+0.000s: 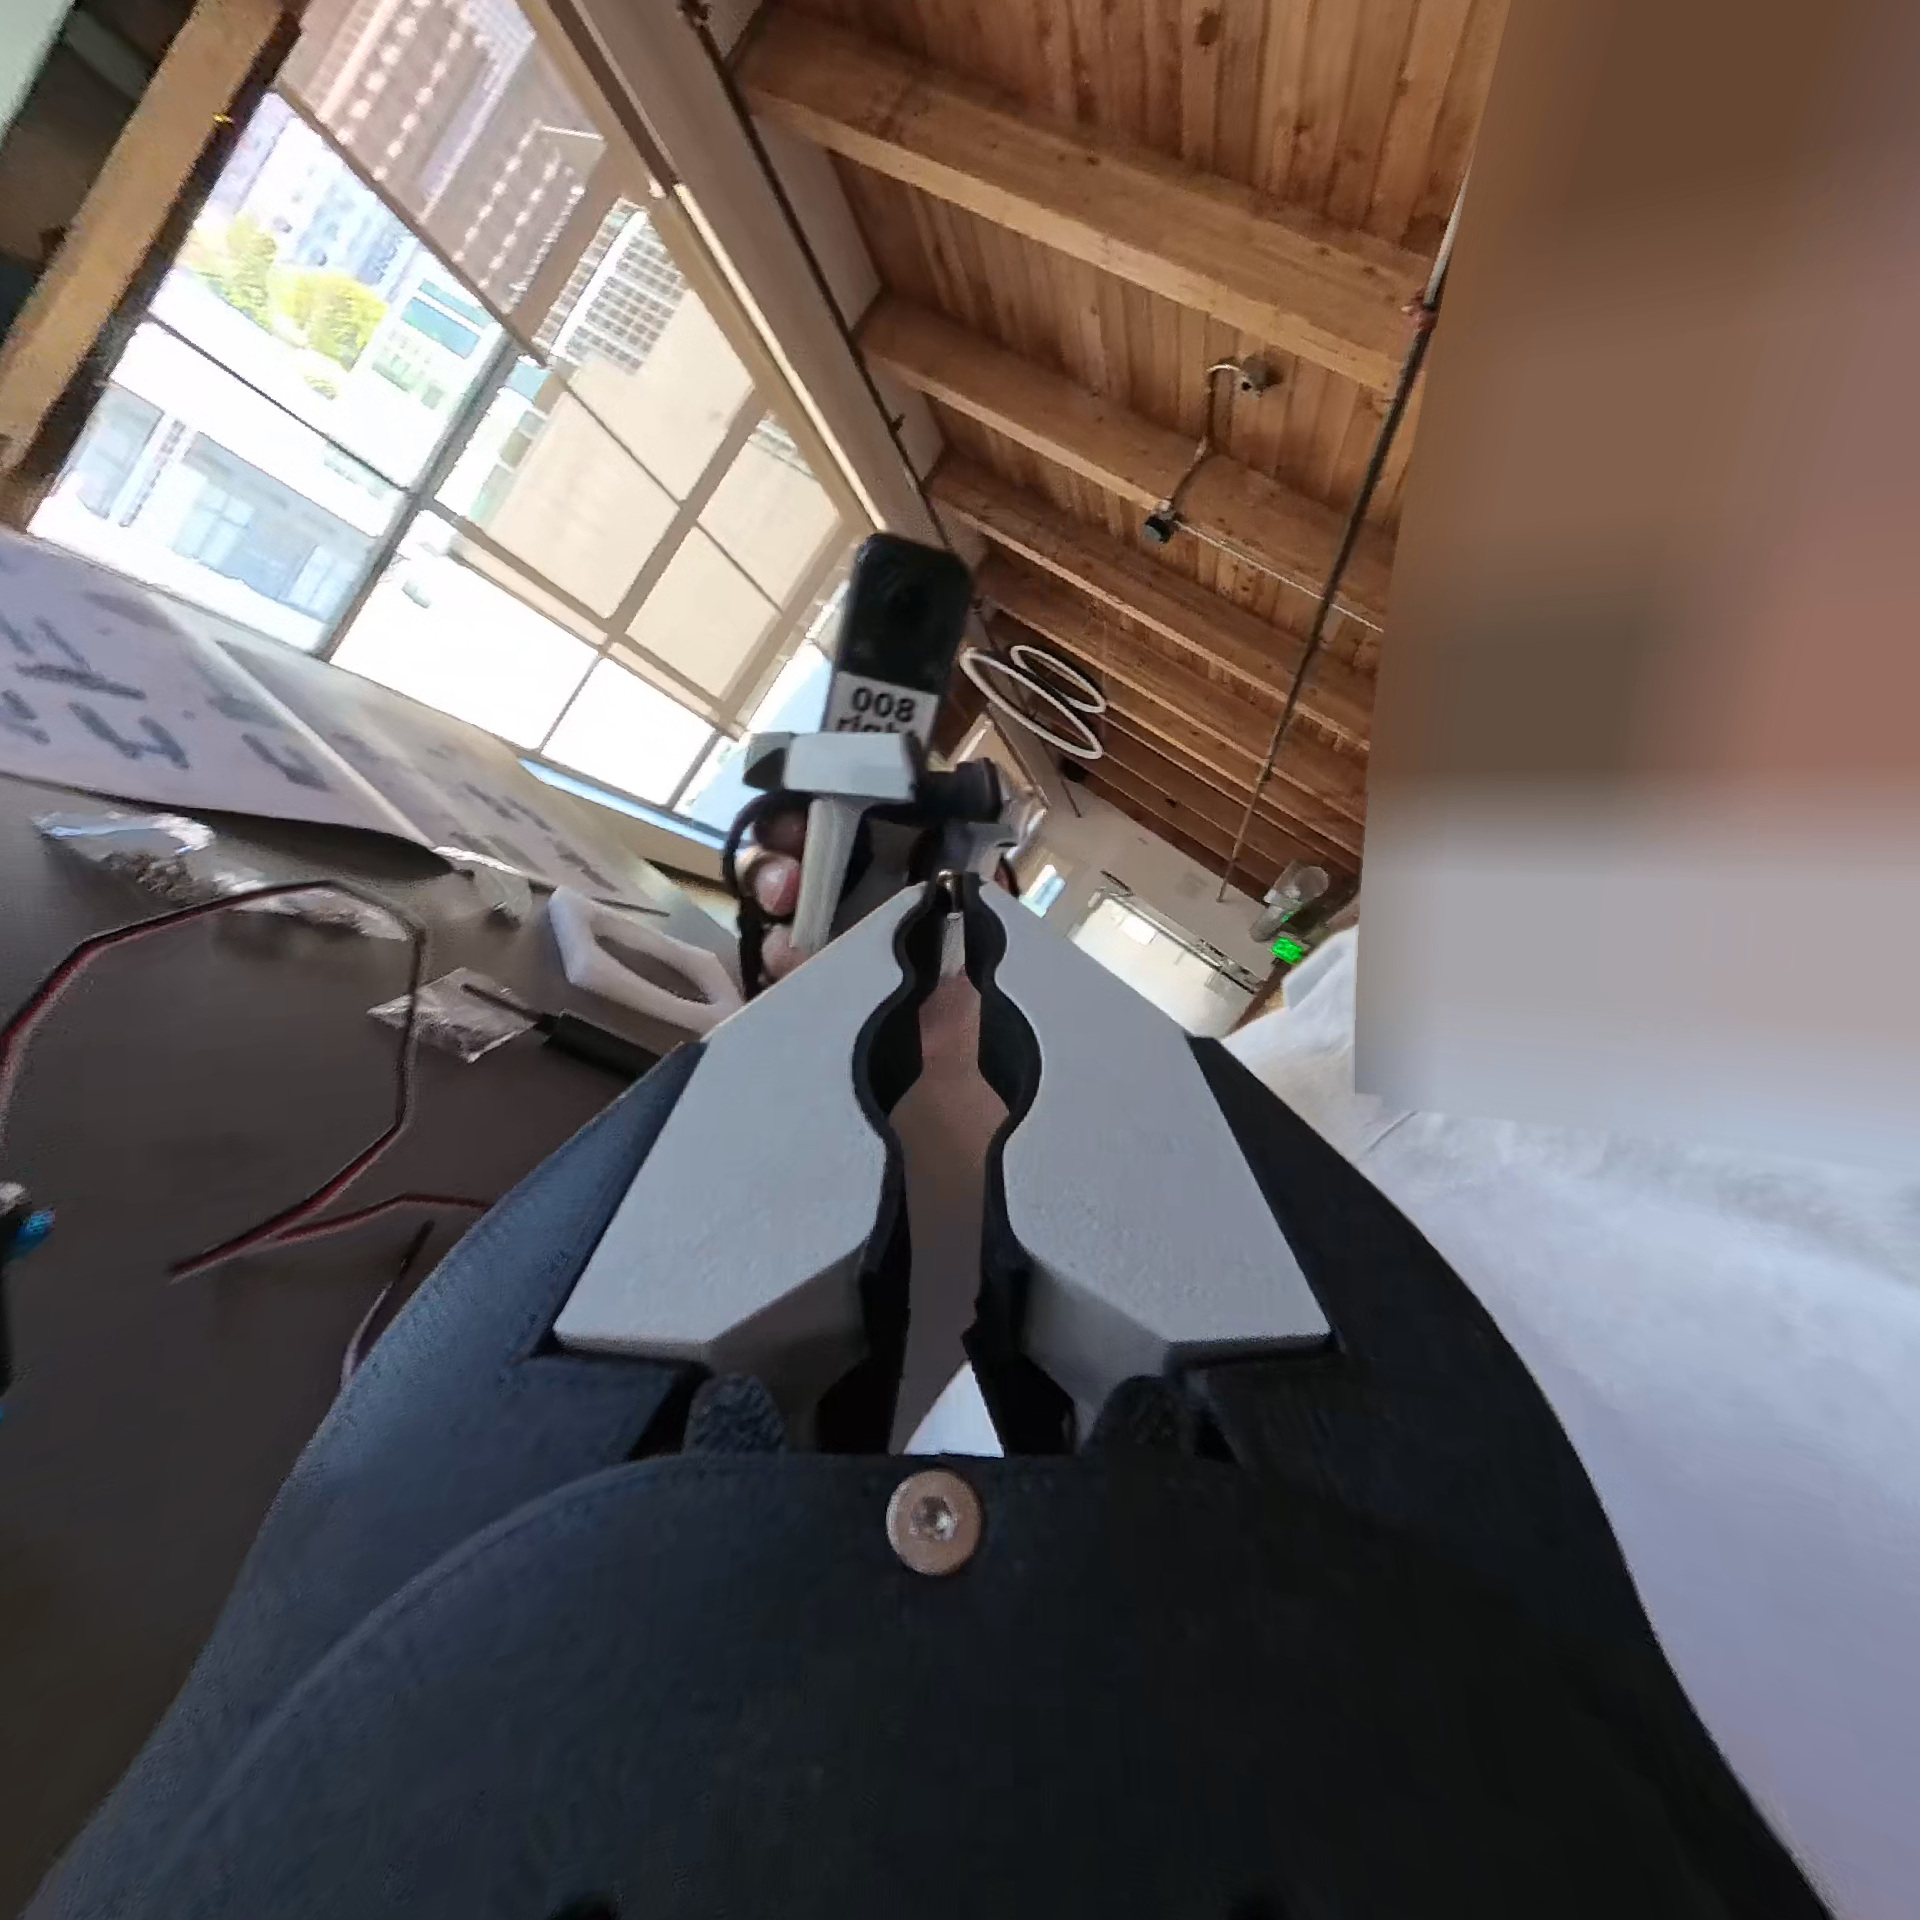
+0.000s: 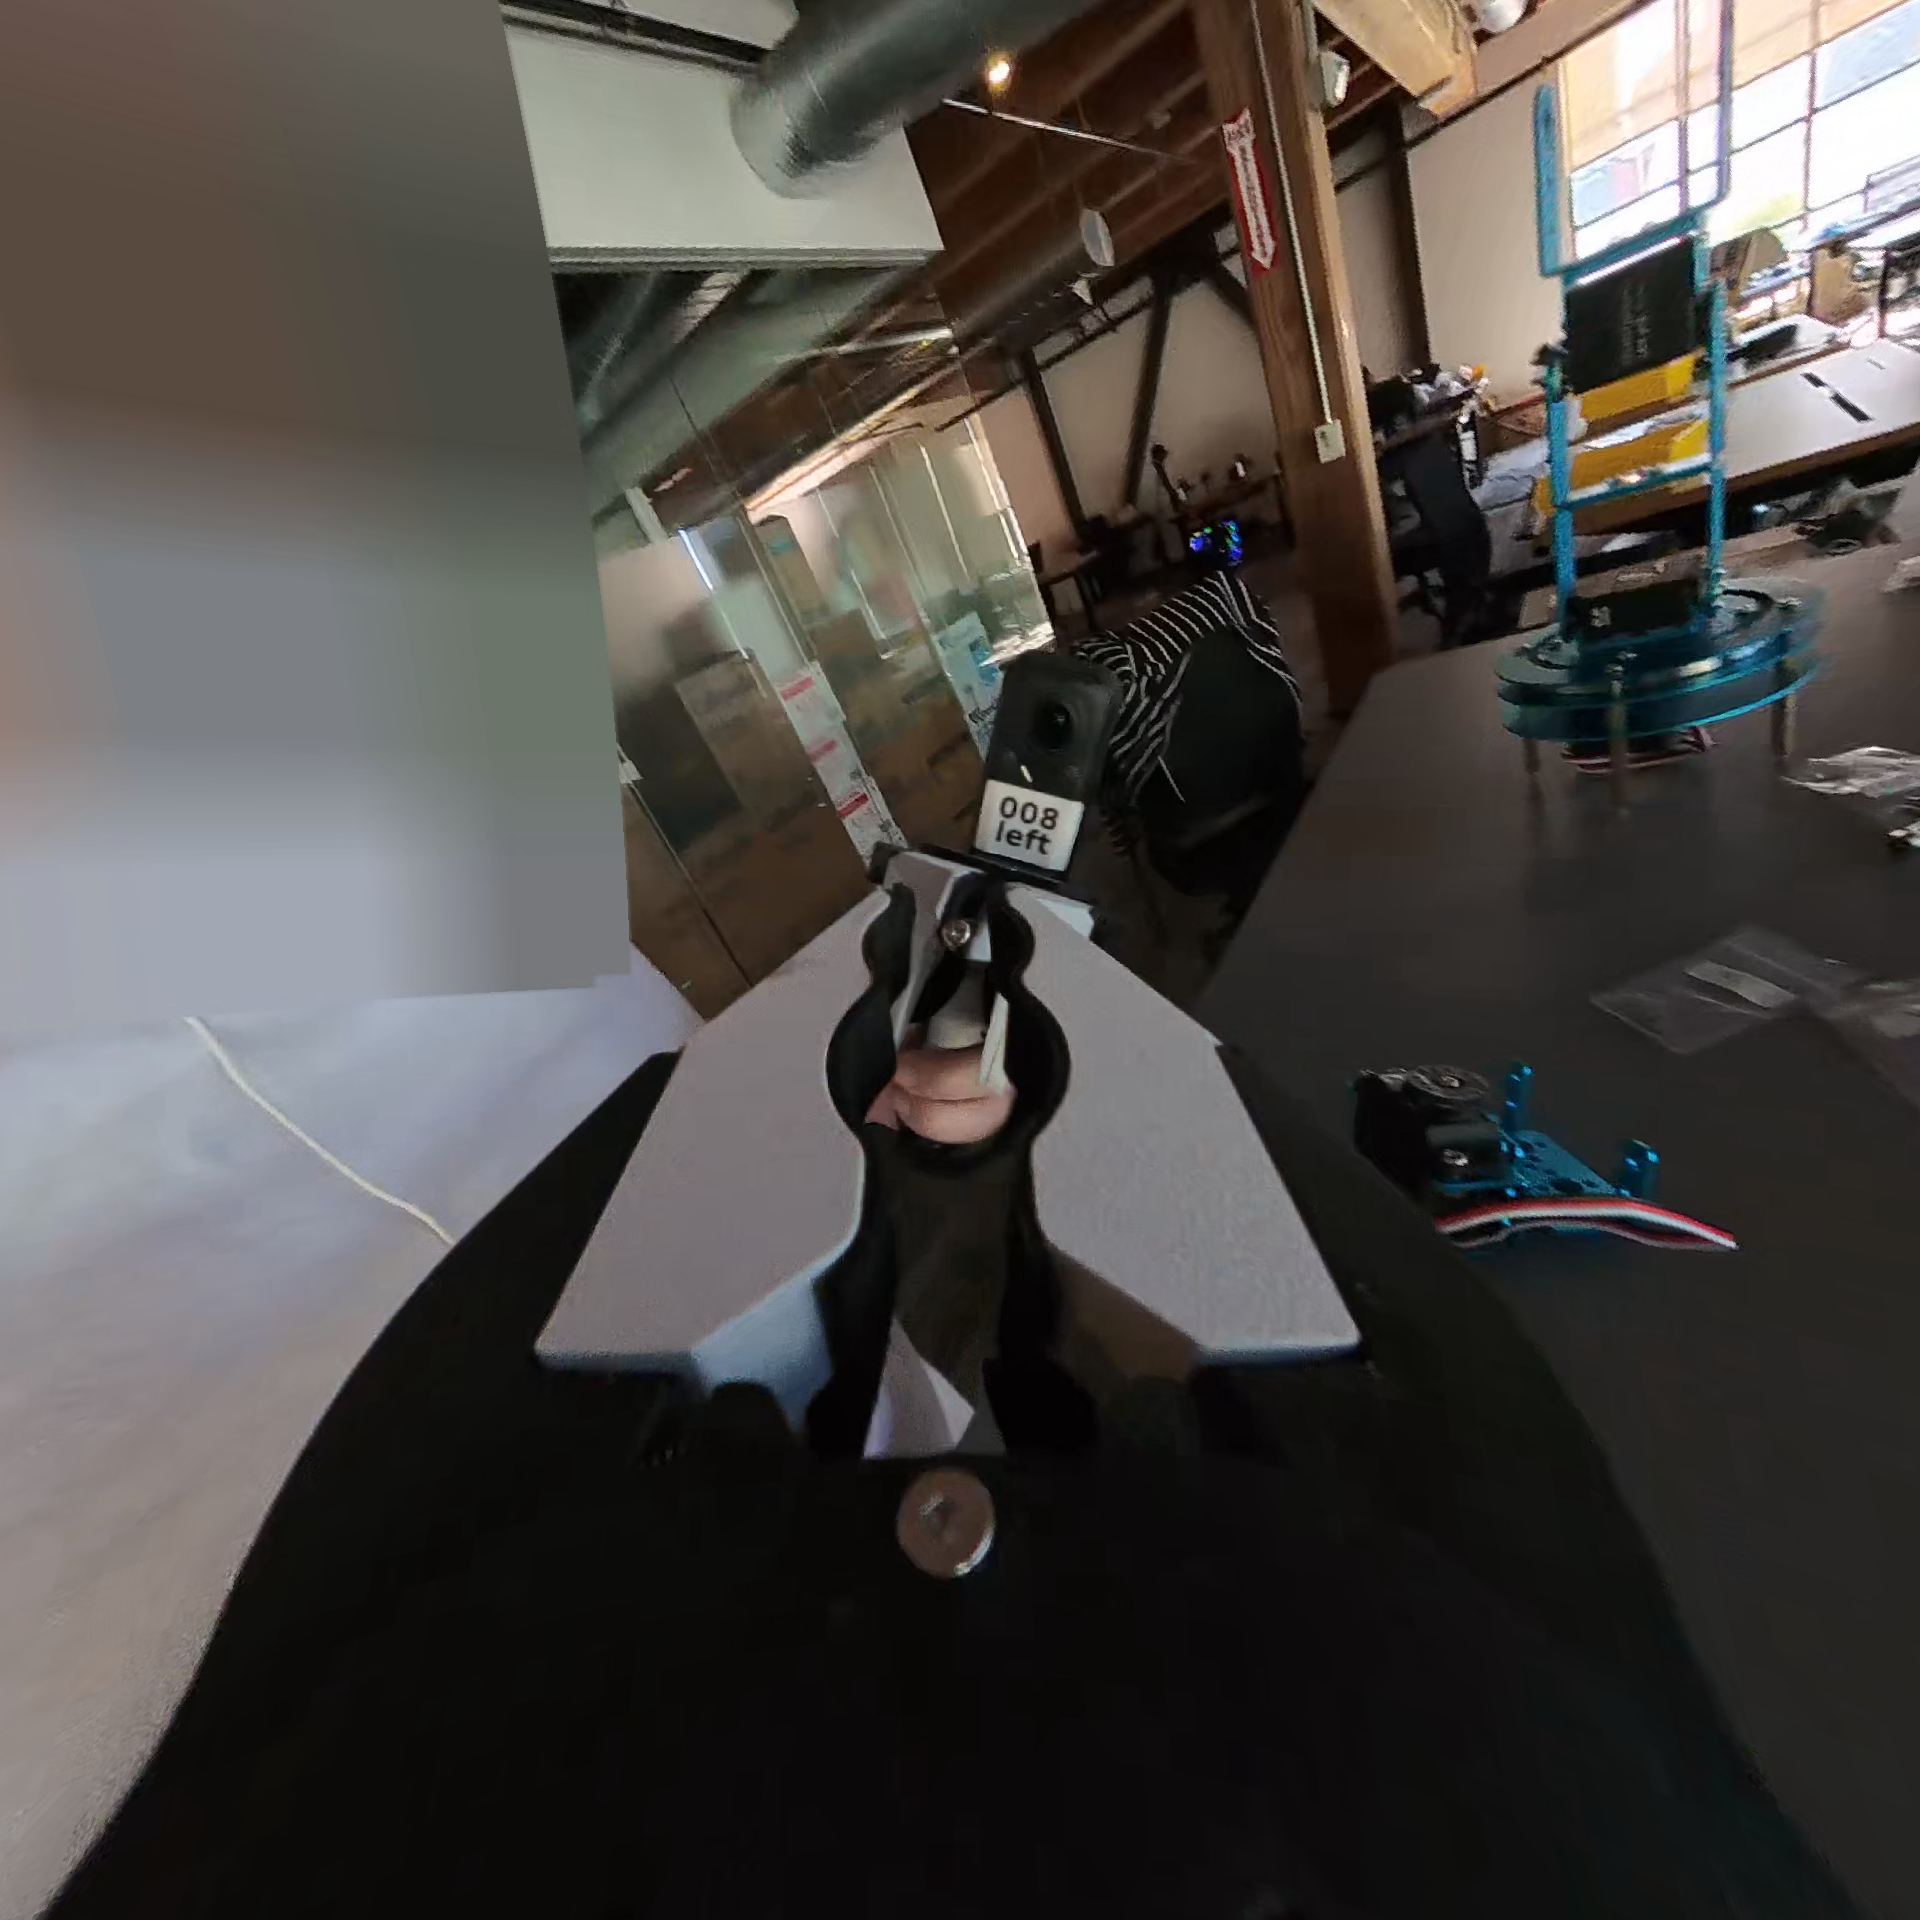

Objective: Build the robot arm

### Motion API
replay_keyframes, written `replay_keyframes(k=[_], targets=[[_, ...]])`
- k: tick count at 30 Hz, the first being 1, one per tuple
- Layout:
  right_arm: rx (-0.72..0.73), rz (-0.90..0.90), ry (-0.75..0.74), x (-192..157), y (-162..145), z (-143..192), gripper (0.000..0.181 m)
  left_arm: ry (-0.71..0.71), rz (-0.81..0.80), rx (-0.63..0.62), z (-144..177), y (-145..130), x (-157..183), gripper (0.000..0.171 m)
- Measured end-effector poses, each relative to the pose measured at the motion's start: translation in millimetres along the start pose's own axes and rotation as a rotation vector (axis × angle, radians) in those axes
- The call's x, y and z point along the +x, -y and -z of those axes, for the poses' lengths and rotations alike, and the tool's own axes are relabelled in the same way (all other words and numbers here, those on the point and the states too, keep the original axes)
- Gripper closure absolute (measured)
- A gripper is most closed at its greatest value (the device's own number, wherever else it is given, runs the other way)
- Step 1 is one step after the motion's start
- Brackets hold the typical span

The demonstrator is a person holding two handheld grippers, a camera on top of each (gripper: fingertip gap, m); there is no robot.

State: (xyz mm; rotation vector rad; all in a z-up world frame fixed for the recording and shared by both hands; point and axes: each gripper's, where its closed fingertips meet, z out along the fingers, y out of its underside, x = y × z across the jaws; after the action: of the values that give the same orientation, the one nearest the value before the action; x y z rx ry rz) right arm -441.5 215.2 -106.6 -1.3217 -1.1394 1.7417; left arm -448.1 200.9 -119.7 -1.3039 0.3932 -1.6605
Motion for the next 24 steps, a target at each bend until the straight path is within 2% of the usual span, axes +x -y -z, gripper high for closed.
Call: replay_keyframes(k=[9, 15, 20, 24], targets=[[-0.044, 0.144, 0.073, -25.1, -2.4, -4.0, 0.169, -0.159, 0.061, -0.002, -22.4, 0.3, 23.2, 0.169], [0.014, 0.188, 0.09, -36.5, 4.8, 7.6, 0.174, -0.236, 0.131, -0.005, -35.8, -2.1, 32.0, 0.169], [0.076, 0.163, 0.117, -42.5, 10.7, 18.6, 0.177, -0.325, 0.251, 0.012, -47.6, -2.4, 35.7, 0.169], [0.13, 0.156, 0.092, -38.9, 14.0, 29.2, 0.177, -0.331, 0.309, -0.003, -57.6, -3.4, 29.4, 0.164]])
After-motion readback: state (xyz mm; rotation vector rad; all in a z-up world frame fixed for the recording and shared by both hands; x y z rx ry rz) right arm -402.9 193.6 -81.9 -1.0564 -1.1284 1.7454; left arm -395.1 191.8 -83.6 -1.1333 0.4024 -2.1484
